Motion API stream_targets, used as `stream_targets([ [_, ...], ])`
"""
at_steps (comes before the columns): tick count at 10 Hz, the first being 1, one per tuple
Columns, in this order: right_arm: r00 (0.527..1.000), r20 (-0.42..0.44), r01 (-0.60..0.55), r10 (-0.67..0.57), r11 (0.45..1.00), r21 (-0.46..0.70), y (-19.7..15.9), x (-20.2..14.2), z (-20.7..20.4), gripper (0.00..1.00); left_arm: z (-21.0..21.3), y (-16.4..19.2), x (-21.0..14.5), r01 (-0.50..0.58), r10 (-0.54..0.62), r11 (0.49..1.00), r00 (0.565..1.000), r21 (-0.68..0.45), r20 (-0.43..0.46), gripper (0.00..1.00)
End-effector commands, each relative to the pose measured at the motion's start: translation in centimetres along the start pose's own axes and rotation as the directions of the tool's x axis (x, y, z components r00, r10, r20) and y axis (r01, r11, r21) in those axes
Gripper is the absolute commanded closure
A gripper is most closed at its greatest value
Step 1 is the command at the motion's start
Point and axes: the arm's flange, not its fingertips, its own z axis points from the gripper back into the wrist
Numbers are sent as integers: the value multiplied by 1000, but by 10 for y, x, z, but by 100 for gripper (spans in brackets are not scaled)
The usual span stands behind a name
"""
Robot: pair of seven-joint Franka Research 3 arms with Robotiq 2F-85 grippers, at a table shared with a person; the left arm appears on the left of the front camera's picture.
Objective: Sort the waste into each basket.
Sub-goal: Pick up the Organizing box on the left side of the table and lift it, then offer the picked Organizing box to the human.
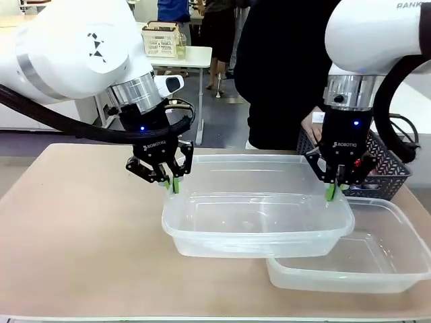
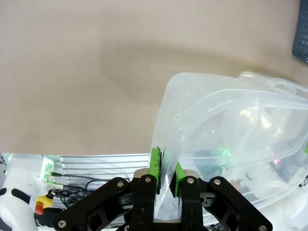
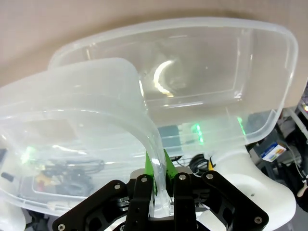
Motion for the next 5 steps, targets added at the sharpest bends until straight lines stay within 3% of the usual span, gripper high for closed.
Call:
stream_targets([
  [1, 1000, -1, 1, -1, 1000, -9, -2, -1, 5, 94, 4, 1, -4, -12, 12, 1000, 1000, -6, -1, 91],
  [5, 1000, -1, 1, -1, 1000, -9, -2, -1, 5, 94, 4, 1, -4, -12, 12, 1000, 1000, -6, -1, 91],
])
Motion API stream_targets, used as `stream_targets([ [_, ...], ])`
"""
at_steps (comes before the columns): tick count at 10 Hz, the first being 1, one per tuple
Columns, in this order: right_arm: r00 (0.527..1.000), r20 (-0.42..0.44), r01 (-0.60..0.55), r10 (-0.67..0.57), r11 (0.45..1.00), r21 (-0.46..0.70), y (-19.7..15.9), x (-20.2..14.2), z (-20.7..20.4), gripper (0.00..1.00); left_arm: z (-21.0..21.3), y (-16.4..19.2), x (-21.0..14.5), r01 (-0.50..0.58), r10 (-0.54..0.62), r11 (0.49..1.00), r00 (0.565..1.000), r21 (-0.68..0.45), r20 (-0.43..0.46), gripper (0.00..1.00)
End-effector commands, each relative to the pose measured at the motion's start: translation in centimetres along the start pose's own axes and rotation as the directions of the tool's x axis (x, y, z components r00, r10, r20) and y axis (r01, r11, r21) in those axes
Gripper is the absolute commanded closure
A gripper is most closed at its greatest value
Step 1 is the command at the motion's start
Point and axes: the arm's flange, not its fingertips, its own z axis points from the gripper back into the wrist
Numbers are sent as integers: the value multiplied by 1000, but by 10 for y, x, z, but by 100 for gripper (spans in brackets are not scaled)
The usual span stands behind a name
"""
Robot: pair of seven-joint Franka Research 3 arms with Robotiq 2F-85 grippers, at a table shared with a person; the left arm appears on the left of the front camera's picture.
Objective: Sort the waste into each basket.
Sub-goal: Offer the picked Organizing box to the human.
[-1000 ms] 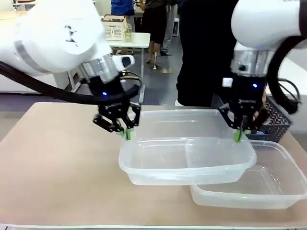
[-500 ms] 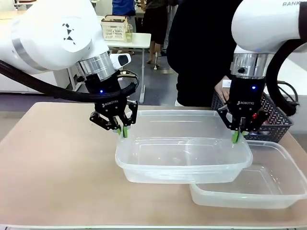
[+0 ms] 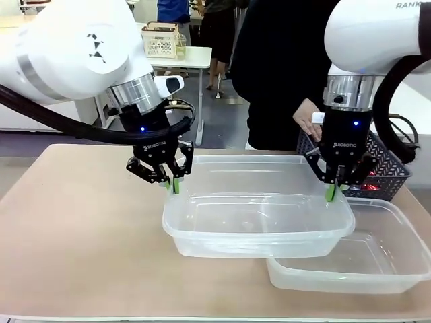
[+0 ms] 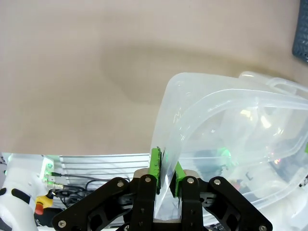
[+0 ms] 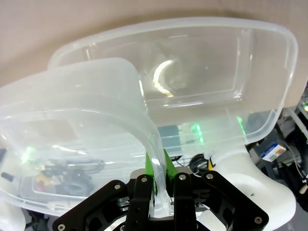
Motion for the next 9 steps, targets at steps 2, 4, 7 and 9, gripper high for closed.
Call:
stream_targets([
  [2, 1000, 0, 0, 0, 1000, -9, -2, -1, 5, 94, 4, 1, -4, -13, 13, 1000, 1000, -6, -1, 91],
  [4, 1000, 0, 0, 0, 1000, -9, -2, -1, 5, 94, 4, 1, -4, -13, 13, 1000, 1000, -6, -1, 91],
  [7, 1000, 0, 0, 0, 1000, -9, -2, -1, 5, 94, 4, 1, -4, -13, 13, 1000, 1000, -6, -1, 91],
  [9, 1000, 0, 0, 0, 1000, -9, -2, -1, 5, 94, 4, 1, -4, -13, 13, 1000, 1000, -6, -1, 91],
])
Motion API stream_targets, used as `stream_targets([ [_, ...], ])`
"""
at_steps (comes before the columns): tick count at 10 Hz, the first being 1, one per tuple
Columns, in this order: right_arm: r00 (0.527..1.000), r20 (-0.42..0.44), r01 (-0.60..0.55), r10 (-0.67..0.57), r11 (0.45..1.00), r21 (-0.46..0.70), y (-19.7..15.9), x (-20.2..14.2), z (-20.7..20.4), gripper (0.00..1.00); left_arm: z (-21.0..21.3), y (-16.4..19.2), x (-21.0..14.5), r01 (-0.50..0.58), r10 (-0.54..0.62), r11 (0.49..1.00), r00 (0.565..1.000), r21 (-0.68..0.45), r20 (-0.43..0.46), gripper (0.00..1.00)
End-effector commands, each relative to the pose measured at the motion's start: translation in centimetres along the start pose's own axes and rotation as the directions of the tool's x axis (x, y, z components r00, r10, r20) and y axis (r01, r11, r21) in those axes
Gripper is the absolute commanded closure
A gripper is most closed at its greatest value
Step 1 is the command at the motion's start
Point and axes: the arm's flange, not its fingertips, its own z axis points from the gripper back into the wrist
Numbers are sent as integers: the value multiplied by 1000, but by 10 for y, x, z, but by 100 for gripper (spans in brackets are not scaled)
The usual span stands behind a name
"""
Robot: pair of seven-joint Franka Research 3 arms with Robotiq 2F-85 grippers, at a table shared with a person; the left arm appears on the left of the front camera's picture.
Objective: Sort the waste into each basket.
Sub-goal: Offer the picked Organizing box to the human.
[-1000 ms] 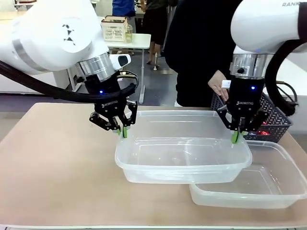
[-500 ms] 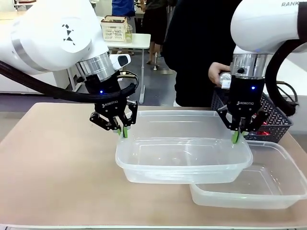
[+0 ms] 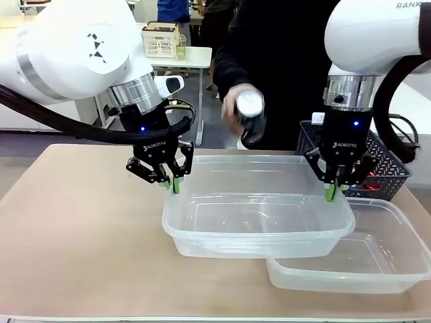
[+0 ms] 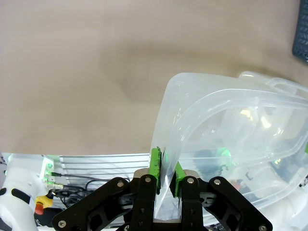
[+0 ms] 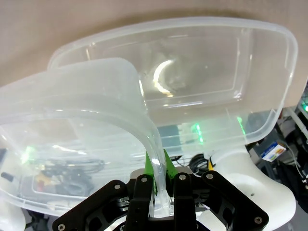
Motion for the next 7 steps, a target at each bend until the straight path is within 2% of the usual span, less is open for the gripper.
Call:
stream_targets([
  [1, 1000, 0, 0, 0, 1000, -9, -2, -1, 5, 94, 4, 1, -4, -13, 13, 1000, 1000, -6, -1, 91],
  [7, 1000, 0, 0, 0, 1000, -9, -2, -1, 5, 94, 4, 1, -4, -13, 13, 1000, 1000, -6, -1, 91],
])
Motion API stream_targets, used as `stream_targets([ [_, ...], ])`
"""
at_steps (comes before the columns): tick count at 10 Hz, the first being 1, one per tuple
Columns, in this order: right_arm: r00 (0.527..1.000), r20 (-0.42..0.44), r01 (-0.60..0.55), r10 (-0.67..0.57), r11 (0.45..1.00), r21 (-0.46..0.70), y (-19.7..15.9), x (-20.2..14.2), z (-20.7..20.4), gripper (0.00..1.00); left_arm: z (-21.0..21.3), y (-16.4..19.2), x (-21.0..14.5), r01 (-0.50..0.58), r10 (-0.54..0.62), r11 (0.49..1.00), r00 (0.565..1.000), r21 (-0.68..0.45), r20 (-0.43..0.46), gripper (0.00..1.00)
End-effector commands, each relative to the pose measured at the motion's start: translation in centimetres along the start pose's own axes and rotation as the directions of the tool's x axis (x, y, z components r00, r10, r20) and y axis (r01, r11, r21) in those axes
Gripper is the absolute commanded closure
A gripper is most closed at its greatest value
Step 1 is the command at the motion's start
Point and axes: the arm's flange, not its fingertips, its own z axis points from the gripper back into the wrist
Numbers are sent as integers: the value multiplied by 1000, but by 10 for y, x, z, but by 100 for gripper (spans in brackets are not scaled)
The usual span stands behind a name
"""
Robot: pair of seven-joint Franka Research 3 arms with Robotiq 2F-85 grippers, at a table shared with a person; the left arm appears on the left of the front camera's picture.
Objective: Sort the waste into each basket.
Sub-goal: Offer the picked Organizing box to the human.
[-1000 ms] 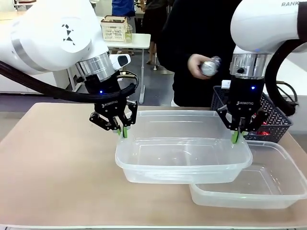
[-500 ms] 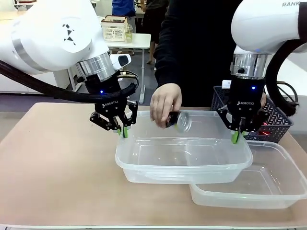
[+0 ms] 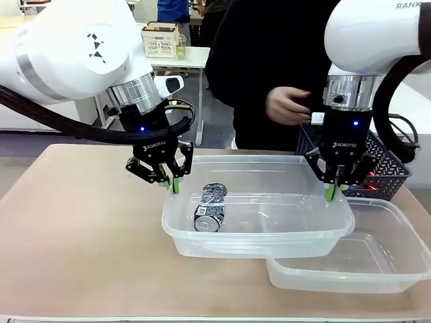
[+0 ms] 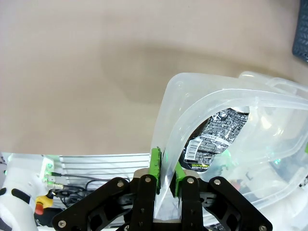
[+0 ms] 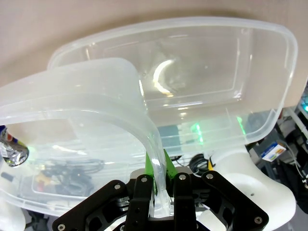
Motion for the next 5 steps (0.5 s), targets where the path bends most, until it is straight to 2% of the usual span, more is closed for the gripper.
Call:
stream_targets([
  [1, 1000, 0, 0, 0, 1000, -8, -2, -1, 5, 94, 4, 1, -4, -13, 13, 1000, 1000, -6, -1, 91],
  [5, 1000, 0, 0, 0, 1000, -8, -2, -1, 5, 94, 4, 1, -4, -13, 13, 1000, 1000, -6, -1, 91],
])
